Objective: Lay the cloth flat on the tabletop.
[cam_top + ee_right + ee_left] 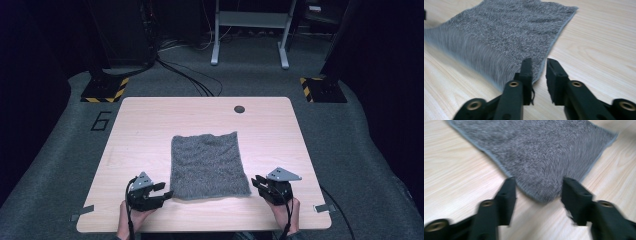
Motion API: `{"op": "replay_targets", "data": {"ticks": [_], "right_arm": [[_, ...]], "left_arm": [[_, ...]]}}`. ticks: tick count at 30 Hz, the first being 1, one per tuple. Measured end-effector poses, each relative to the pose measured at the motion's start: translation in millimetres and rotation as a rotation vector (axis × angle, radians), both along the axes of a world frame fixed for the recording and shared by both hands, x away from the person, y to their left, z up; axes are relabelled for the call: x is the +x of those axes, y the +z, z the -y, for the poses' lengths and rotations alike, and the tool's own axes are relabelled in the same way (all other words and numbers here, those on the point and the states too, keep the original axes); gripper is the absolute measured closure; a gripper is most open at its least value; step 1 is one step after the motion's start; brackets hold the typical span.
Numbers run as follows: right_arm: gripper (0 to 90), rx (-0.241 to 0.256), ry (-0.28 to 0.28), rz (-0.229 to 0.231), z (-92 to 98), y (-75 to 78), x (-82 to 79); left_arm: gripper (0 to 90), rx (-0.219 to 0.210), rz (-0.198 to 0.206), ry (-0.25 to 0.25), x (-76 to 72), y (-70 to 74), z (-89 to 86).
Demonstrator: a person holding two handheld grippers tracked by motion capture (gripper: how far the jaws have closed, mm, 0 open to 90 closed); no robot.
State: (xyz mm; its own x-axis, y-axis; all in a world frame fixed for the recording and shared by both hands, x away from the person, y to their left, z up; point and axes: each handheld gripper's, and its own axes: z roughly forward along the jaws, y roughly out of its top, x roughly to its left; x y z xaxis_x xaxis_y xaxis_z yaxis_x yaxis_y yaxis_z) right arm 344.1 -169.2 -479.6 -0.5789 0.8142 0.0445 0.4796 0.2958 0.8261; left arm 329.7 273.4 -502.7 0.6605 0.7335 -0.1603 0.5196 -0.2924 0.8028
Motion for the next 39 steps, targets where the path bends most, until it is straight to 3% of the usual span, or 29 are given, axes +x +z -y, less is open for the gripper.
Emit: {"op": "replay_targets", "data": {"ticks": [4, 6, 8, 15, 18, 20, 24, 30, 34, 36, 38, 39], "right_arm": [[60.6, 0.003, 0.008, -0.012, -3.0, 7.6, 16.2], [52.9, -0.014, 0.026, -0.03, -12.8, 6.3, 29.1], [46.7, -0.047, 0.048, -0.06, -31.8, -0.6, 46.6], [38.1, -0.134, 0.09, -0.134, -61.7, -24.2, 77.0], [36.7, -0.147, 0.081, -0.166, -67.0, -31.4, 79.3], [36.7, -0.16, 0.081, -0.167, -67.0, -33.2, 77.5], [36.8, -0.172, 0.075, -0.164, -65.5, -35.7, 70.8], [36.8, -0.171, 0.053, -0.161, -63.2, -36.5, 58.3], [36.3, -0.151, 0.046, -0.15, -57.2, -30.9, 53.6], [36.3, -0.136, 0.047, -0.133, -55.1, -26.1, 58.7], [36.2, -0.141, 0.052, -0.132, -58.9, -23.7, 68.8], [35.8, -0.181, 0.052, -0.158, -65.8, -26.7, 75.7]], "left_arm": [[34.0, -0.016, 0.024, 0.044, 2.8, 13.9, -2.9], [32.0, -0.001, 0.022, 0.036, 11.5, 16.9, 5.1], [29.1, 0.025, 0.007, 0.019, 22.7, 15.4, 17.5], [28.6, 0.143, -0.038, -0.005, 51.1, -1.1, 52.0], [28.6, 0.18, -0.042, -0.002, 58.0, -7.0, 56.6], [28.6, 0.209, -0.048, -0.009, 61.3, -9.7, 57.6], [28.6, 0.225, -0.051, -0.006, 64.1, -15.3, 58.8], [28.3, 0.236, -0.042, -0.012, 57.9, -15.7, 60.3], [26.4, 0.206, -0.012, 0.012, 47.4, -6.0, 52.9], [26.4, 0.213, -0.008, 0.014, 47.8, -4.2, 52.2], [26.5, 0.215, -0.029, 0.011, 50.2, -7.1, 54.2], [26.5, 0.229, -0.035, 0.007, 50.9, -9.9, 55.7]]}}
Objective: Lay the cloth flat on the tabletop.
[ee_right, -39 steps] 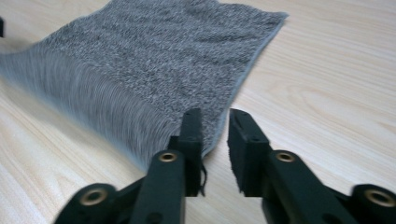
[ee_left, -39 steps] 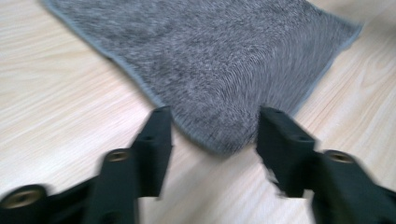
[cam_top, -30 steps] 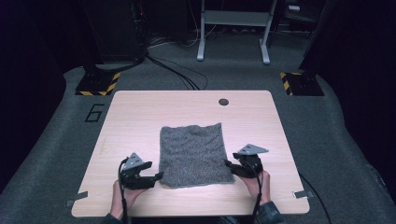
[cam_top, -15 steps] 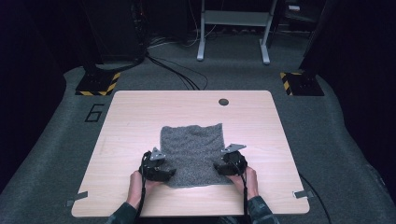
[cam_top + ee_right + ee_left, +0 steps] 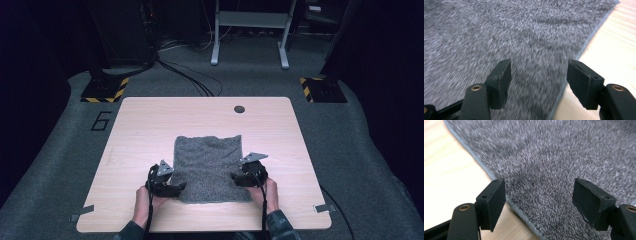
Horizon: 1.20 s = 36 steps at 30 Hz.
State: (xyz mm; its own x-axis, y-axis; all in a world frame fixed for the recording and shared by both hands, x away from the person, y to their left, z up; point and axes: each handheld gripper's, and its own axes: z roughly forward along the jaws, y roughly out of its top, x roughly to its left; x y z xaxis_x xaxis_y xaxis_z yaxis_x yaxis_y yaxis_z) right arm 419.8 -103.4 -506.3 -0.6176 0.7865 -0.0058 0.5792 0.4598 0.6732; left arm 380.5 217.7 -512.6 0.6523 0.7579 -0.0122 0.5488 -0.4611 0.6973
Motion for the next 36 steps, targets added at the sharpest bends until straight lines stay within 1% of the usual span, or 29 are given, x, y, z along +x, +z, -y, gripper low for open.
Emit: {"op": "replay_targets", "data": {"ticks": [1, 2, 3, 4, 5, 6, 7, 8, 9, 10, 11, 13, 14, 15, 16, 17, 18, 19, 21, 23, 24, 27, 28, 31, 32, 33, 34, 35, 36], "right_arm": [[35.8, 0.0, 0.0, 0.0, 0.0, 0.0, 0.0], [35.7, -0.009, 0.005, 0.0, -1.6, -2.1, 1.6], [35.7, -0.01, 0.005, -0.015, -3.5, -4.6, 1.8], [35.4, -0.015, 0.01, -0.02, -3.9, -6.8, 0.9], [35.7, -0.009, 0.007, -0.011, -3.0, -8.3, -0.9], [35.7, -0.006, 0.008, -0.008, -1.3, -8.8, -2.1], [35.7, 0.002, 0.002, -0.014, -0.2, -8.9, -4.4], [35.7, 0.0, 0.009, -0.001, 3.4, -9.6, -6.7], [35.7, 0.0, 0.009, -0.001, 3.4, -9.6, -6.7], [35.7, 0.003, 0.004, -0.005, 4.8, -9.7, -8.5], [35.6, 0.003, 0.001, 0.0, 6.9, -9.9, -10.0], [35.5, 0.006, 0.004, 0.004, 9.7, -10.2, -12.0], [35.3, 0.002, 0.0, 0.006, 11.4, -10.2, -12.9], [35.0, 0.007, -0.003, 0.004, 12.6, -10.4, -13.9], [34.2, 0.002, -0.001, 0.001, 14.1, -10.1, -14.4], [32.6, 0.001, -0.005, 0.002, 15.5, -10.1, -14.2], [29.8, -0.005, -0.005, 0.002, 16.6, -9.7, -14.3], [27.5, -0.004, -0.008, 0.006, 17.0, -9.3, -14.5], [24.0, 0.02, -0.016, 0.005, 19.0, -7.3, -15.5], [21.0, 0.04, -0.017, 0.012, 20.0, -3.8, -17.9], [19.9, 0.047, -0.023, 0.009, 19.1, -1.5, -19.9], [18.2, 0.065, 0.003, 0.042, 13.4, 6.5, -25.3], [18.1, 0.074, 0.001, 0.042, 11.1, 8.4, -27.2], [17.0, 0.089, 0.022, 0.059, 2.9, 14.2, -33.6], [16.4, 0.088, 0.028, 0.062, 0.2, 15.5, -35.6], [16.4, 0.092, 0.034, 0.069, -2.0, 16.5, -37.0], [16.3, 0.097, 0.037, 0.07, -3.9, 17.0, -38.4], [16.3, 0.1, 0.037, 0.07, -6.0, 17.3, -39.5], [16.3, 0.102, 0.042, 0.07, -7.7, 17.8, -40.5]], "left_arm": [[26.5, 0.0, -0.004, 0.0, -0.4, -1.7, 1.0], [26.5, 0.01, -0.01, -0.002, -1.3, -3.2, 1.9], [26.5, 0.017, -0.013, -0.005, -2.7, -4.6, 2.6], [26.3, 0.015, 0.003, 0.005, -4.8, -6.3, 3.5], [26.3, 0.008, -0.005, 0.008, -6.9, -6.7, 4.3], [26.2, 0.02, -0.009, -0.002, -8.1, -5.8, 4.2], [26.2, 0.011, -0.001, 0.008, -9.7, -6.7, 5.8], [25.7, 0.01, -0.006, 0.003, -11.0, -6.7, 6.8], [25.7, 0.009, -0.001, 0.003, -12.5, -7.4, 8.7], [25.6, -0.001, -0.008, -0.002, -14.1, -7.2, 10.0], [25.0, -0.005, 0.0, 0.001, -15.3, -7.9, 11.9], [24.5, 0.0, -0.003, -0.009, -17.2, -7.5, 14.0], [24.1, -0.021, -0.005, -0.008, -17.8, -8.2, 15.5], [23.6, -0.032, -0.013, -0.011, -18.2, -7.9, 15.9], [23.1, -0.042, -0.021, -0.013, -17.7, -6.7, 15.4], [22.0, -0.044, -0.014, -0.011, -16.3, -4.6, 13.3], [20.6, -0.057, -0.01, -0.006, -15.6, -3.5, 12.1], [19.9, -0.069, -0.016, 0.001, -15.0, -1.4, 10.7], [18.2, -0.078, 0.0, 0.013, -11.2, 4.5, 4.8], [17.0, -0.093, 0.016, 0.04, -6.1, 9.8, -1.5], [16.7, -0.107, 0.015, 0.05, -3.0, 12.2, -4.8], [15.3, -0.129, 0.014, 0.085, 9.2, 18.4, -13.0], [15.3, -0.121, 0.023, 0.089, 15.4, 20.6, -16.3], [14.7, -0.132, 0.017, 0.105, 27.8, 23.4, -19.9], [14.5, -0.135, 0.023, 0.118, 31.4, 23.7, -19.9], [14.5, -0.124, 0.026, 0.115, 35.0, 24.4, -20.5], [14.6, -0.122, 0.02, 0.121, 38.6, 24.1, -20.2], [14.6, -0.137, 0.016, 0.127, 41.8, 23.5, -19.9], [14.6, -0.14, 0.018, 0.13, 44.2, 23.3, -20.0]]}}
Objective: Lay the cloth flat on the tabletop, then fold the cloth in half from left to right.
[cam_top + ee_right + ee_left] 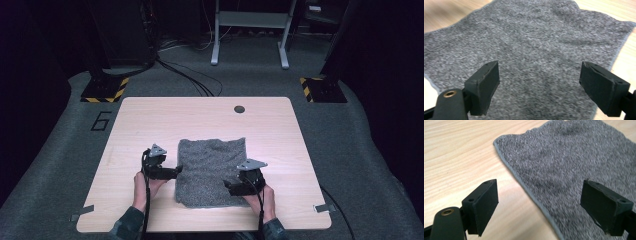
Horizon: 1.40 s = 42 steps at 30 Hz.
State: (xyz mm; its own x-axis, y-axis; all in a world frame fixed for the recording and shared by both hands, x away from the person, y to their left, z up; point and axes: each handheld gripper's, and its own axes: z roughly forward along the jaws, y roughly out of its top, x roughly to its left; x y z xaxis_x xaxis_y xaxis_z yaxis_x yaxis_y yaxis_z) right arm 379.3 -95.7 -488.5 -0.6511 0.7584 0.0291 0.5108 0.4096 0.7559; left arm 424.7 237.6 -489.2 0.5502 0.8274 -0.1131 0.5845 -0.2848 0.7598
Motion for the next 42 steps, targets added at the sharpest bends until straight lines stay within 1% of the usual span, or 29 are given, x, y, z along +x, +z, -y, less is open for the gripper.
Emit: {"op": "replay_targets", "data": {"ticks": [1, 2, 5, 6, 7, 8, 9, 12, 13, 16, 20, 22, 24, 25, 26, 27, 28, 29, 30, 32, 34, 35, 36, 37, 38, 39, 40, 41, 42], "right_arm": [[16.3, -0.001, 0.005, 0.005, -1.0, 0.1, -0.6], [16.3, 0.012, 0.005, 0.002, -3.9, 0.3, -2.4], [16.5, 0.01, 0.029, 0.003, -11.2, 0.5, -5.9], [16.6, 0.01, 0.033, 0.006, -13.4, 0.5, -6.7], [16.8, 0.011, 0.043, 0.008, -19.0, 0.8, -9.1], [16.8, 0.011, 0.043, 0.008, -19.0, 0.8, -9.1], [17.1, 0.013, 0.056, 0.007, -21.0, 0.9, -9.8], [17.6, 0.016, 0.08, 0.01, -32.9, 2.0, -15.5], [17.7, 0.01, 0.089, 0.008, -37.2, 2.4, -17.1], [18.1, 0.001, 0.131, 0.016, -49.0, 3.4, -21.1], [19.7, 0.014, 0.171, 0.014, -66.1, 4.5, -28.3], [20.6, 0.007, 0.196, 0.02, -73.1, 4.8, -30.7], [21.7, 0.011, 0.207, 0.007, -81.8, 4.8, -34.9], [22.5, 0.018, 0.215, 0.003, -86.4, 4.7, -36.4], [23.9, 0.016, 0.226, 0.003, -90.7, 4.8, -37.8], [25.6, 0.009, 0.236, 0.006, -95.3, 4.8, -39.2], [26.9, 0.009, 0.247, 0.004, -100.1, 4.8, -40.7], [30.6, 0.005, 0.268, 0.012, -111.0, 4.0, -44.2], [30.6, 0.005, 0.268, 0.012, -111.0, 4.0, -44.2], [34.2, -0.01, 0.299, 0.011, -121.8, 3.1, -47.5], [39.9, -0.029, 0.327, 0.014, -133.1, 1.4, -51.0], [42.9, -0.033, 0.335, 0.02, -137.6, 0.3, -52.0], [47.7, -0.047, 0.35, 0.025, -144.3, -2.1, -53.0], [47.7, -0.047, 0.35, 0.025, -144.3, -2.1, -53.0], [49.6, -0.049, 0.343, 0.014, -147.8, -3.1, -54.4], [51.2, -0.057, 0.349, 0.022, -150.3, -4.6, -53.8], [53.8, -0.061, 0.35, 0.029, -152.5, -6.3, -53.1], [55.4, -0.063, 0.339, 0.02, -154.5, -7.5, -53.6], [57.1, -0.069, 0.339, 0.023, -156.2, -9.1, -52.3]], "left_arm": [[14.6, -0.001, -0.004, 0.006, 3.3, 0.1, 0.4], [14.7, -0.001, -0.002, 0.01, 6.1, 0.6, 0.0], [14.9, -0.002, 0.003, 0.022, 14.4, 0.5, 0.7], [15.0, -0.011, 0.004, 0.028, 18.2, 0.0, 0.8], [15.1, -0.004, -0.002, 0.028, 20.4, 0.4, 0.5], [15.1, -0.007, -0.001, 0.031, 23.1, 0.1, 1.2], [15.1, 0.006, 0.009, 0.039, 27.4, 0.1, 2.0], [15.3, 0.008, -0.003, 0.04, 36.9, 1.1, 2.5], [15.5, 0.005, 0.005, 0.045, 40.1, 1.0, 2.7], [15.6, 0.003, -0.01, 0.049, 49.5, 0.3, 3.5], [15.9, 0.002, -0.018, 0.06, 61.4, -1.8, 6.2], [16.0, -0.009, -0.026, 0.062, 65.9, -2.7, 7.0], [16.4, -0.01, -0.026, 0.065, 70.8, -3.4, 8.0], [16.9, -0.016, -0.025, 0.076, 72.4, -4.1, 9.9], [17.3, -0.001, -0.027, 0.067, 74.8, -4.8, 10.1], [17.4, 0.002, -0.035, 0.064, 76.9, -5.7, 10.8], [17.5, -0.001, -0.028, 0.072, 79.1, -7.6, 12.4], [18.4, -0.002, -0.037, 0.074, 80.0, -8.0, 13.1], [18.4, 0.011, -0.038, 0.067, 81.8, -8.7, 12.7], [19.0, -0.002, -0.042, 0.088, 84.1, -10.9, 14.3], [20.9, -0.003, -0.048, 0.093, 87.5, -13.2, 13.8], [21.7, -0.006, -0.044, 0.098, 89.0, -14.4, 13.8], [23.5, -0.005, -0.047, 0.1, 90.7, -15.3, 13.7], [23.5, -0.005, -0.041, 0.1, 92.1, -16.4, 13.6], [24.9, 0.004, -0.041, 0.105, 93.1, -17.3, 14.1], [26.2, 0.017, -0.037, 0.101, 94.4, -18.5, 14.2], [29.0, 0.019, -0.035, 0.106, 95.2, -19.9, 15.5], [30.5, 0.027, -0.039, 0.105, 95.9, -20.9, 16.0], [31.7, 0.022, -0.029, 0.113, 96.7, -22.8, 17.4]]}}
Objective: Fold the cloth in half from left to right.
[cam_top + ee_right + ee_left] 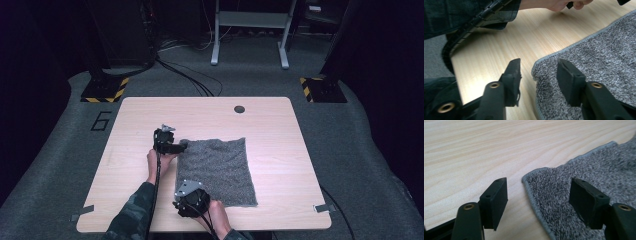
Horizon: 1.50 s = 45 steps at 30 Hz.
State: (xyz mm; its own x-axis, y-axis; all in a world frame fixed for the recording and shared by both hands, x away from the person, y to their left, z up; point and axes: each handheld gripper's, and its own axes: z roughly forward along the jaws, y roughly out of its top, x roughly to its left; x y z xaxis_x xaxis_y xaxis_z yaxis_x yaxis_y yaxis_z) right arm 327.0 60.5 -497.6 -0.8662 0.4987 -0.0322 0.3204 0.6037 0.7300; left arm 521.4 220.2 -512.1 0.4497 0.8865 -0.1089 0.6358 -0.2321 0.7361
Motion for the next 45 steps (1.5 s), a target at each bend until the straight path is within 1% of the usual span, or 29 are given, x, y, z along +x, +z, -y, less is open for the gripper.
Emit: {"op": "replay_targets", "data": {"ticks": [1, 4, 8, 9, 11, 12, 13, 14, 15, 16, 17, 18, 19, 21, 23, 25, 26, 27, 28, 30, 31, 33, 35, 36, 38, 39, 43, 44, 45], "right_arm": [[58.6, -0.007, 0.002, 0.012, -1.3, -1.3, 1.5], [63.0, -0.021, -0.005, 0.012, -4.9, -6.1, 4.3], [69.4, -0.048, -0.002, -0.01, -8.1, -12.8, 5.5], [71.4, -0.046, -0.007, -0.002, -9.2, -14.5, 5.4], [74.4, -0.064, 0.01, -0.015, -9.3, -14.9, 5.1], [76.1, -0.054, -0.007, -0.006, -10.3, -16.1, 4.5], [77.6, -0.061, -0.004, -0.014, -10.2, -16.7, 4.4], [78.7, -0.078, -0.006, -0.017, -10.1, -17.0, 4.2], [79.8, -0.06, -0.008, -0.01, -10.1, -19.4, 4.1], [80.4, -0.063, -0.004, -0.016, -9.1, -19.3, 3.6], [81.9, -0.059, 0.0, -0.001, -8.5, -20.1, 3.7], [81.9, -0.059, 0.0, -0.001, -8.5, -20.1, 3.7], [82.6, -0.06, -0.005, 0.003, -8.5, -20.1, 3.4], [83.7, -0.047, -0.039, -0.001, -10.2, -20.7, 1.0], [84.5, -0.047, -0.038, -0.003, -10.2, -20.7, 0.6], [85.0, -0.045, -0.037, 0.002, -9.1, -20.9, 1.4], [85.3, -0.034, -0.044, -0.013, -7.0, -20.7, 1.0], [85.3, -0.034, -0.044, -0.013, -7.0, -20.7, 1.0], [85.5, -0.031, -0.037, -0.009, -5.2, -20.9, 1.5], [85.7, -0.016, -0.035, -0.02, -1.7, -19.5, 0.7], [85.7, -0.008, -0.032, -0.021, 0.3, -18.6, 0.4], [85.8, 0.017, -0.039, -0.019, 5.0, -15.4, -0.9], [85.8, 0.033, -0.047, -0.031, 8.1, -11.9, -2.7], [85.9, 0.048, -0.049, -0.028, 9.9, -10.4, -3.2], [85.9, 0.063, -0.054, -0.022, 12.9, -7.3, -4.3], [85.9, 0.068, -0.054, -0.017, 14.2, -5.9, -4.8], [85.9, 0.092, -0.057, -0.018, 18.0, -0.9, -6.8], [85.9, 0.095, -0.059, -0.013, 18.7, 0.3, -7.6], [85.9, 0.098, -0.052, -0.01, 19.2, 1.4, -8.1]], "left_arm": [[33.5, 0.005, -0.005, 0.002, 0.3, -0.7, 0.6], [38.0, 0.011, -0.001, 0.004, 1.4, -3.1, 1.9], [46.3, 0.019, 0.002, 0.006, 3.0, -7.4, 3.5], [47.9, 0.03, 0.004, -0.005, 3.1, -7.3, 2.8], [52.1, 0.036, 0.004, -0.011, 3.0, -6.9, 3.6], [54.2, 0.048, 0.006, -0.019, 2.7, -6.7, 4.2], [57.6, 0.042, 0.01, -0.012, 2.3, -7.0, 6.2], [60.5, 0.063, 0.011, -0.027, 2.2, -6.3, 6.5], [63.4, 0.065, 0.01, -0.03, 1.7, -6.3, 7.8], [65.4, 0.059, 0.017, -0.029, 1.4, -6.9, 9.1], [70.5, 0.068, 0.017, -0.039, 1.4, -6.6, 9.4], [73.0, 0.068, 0.025, -0.036, 1.2, -7.1, 10.7], [73.0, 0.076, 0.027, -0.05, 0.9, -7.1, 11.1], [79.1, 0.069, 0.03, -0.053, -0.1, -7.8, 12.9], [83.7, 0.063, 0.037, -0.049, -0.6, -8.4, 14.6], [85.0, 0.069, 0.041, -0.056, -0.3, -8.7, 14.6], [85.6, 0.07, 0.039, -0.055, -0.2, -8.4, 14.7], [85.6, 0.057, 0.041, -0.043, -0.3, -8.9, 15.5], [85.8, 0.054, 0.036, -0.045, -0.5, -8.6, 14.7], [86.0, 0.048, 0.025, -0.043, -1.5, -7.7, 14.6], [86.1, 0.042, 0.04, -0.041, -1.6, -7.7, 14.6], [86.1, 0.031, 0.038, -0.038, -3.1, -5.5, 14.9], [86.2, 0.051, 0.041, -0.055, -3.6, -2.1, 13.9], [86.3, 0.033, 0.044, -0.04, -4.6, -1.4, 15.4], [86.3, 0.041, 0.042, -0.051, -5.1, 2.3, 14.3], [86.2, 0.028, 0.051, -0.044, -5.5, 2.7, 15.0], [86.3, 0.027, 0.058, -0.045, -6.9, 10.1, 13.8], [86.3, 0.019, 0.063, -0.043, -7.0, 11.8, 14.0], [86.3, 0.034, 0.064, -0.05, -7.2, 14.1, 13.4]]}}
